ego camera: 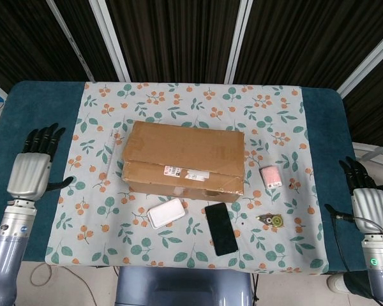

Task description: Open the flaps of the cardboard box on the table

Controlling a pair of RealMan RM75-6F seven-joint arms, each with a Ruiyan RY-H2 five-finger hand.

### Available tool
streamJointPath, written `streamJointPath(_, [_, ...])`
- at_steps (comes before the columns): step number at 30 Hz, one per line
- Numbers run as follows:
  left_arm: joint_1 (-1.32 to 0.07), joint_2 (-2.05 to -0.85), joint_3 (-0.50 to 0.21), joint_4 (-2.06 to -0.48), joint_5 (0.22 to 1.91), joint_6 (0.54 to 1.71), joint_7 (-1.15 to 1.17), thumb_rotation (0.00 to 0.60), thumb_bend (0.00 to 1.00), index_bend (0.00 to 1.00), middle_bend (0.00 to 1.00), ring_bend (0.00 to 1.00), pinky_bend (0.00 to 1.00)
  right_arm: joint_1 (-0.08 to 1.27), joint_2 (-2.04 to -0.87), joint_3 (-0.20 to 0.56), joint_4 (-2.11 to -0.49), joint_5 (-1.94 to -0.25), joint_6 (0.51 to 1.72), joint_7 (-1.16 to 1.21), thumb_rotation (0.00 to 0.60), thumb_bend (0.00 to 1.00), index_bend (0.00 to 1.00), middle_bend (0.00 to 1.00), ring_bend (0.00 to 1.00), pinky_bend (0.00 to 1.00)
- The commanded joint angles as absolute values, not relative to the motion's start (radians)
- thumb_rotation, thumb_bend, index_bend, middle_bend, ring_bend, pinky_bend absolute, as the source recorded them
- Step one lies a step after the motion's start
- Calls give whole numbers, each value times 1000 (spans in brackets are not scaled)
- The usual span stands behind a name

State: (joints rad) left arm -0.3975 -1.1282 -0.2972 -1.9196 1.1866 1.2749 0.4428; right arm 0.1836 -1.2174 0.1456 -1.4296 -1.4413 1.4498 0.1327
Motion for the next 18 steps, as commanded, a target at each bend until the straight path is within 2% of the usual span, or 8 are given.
streamJointPath(1, [-473,-1166,-331,-1920,1111,1222,513,600,117,0,0,0,13,185,-1219,146,-1432,-1438,1444,135,600,203,0,0,15,221])
streamJointPath(18, [-696,-1303,-366,-1840,934,1150,680,600,136,0,0,0,13,186,-1212,155,-1454,-1407,1414,166,600,211,0,0,16,221])
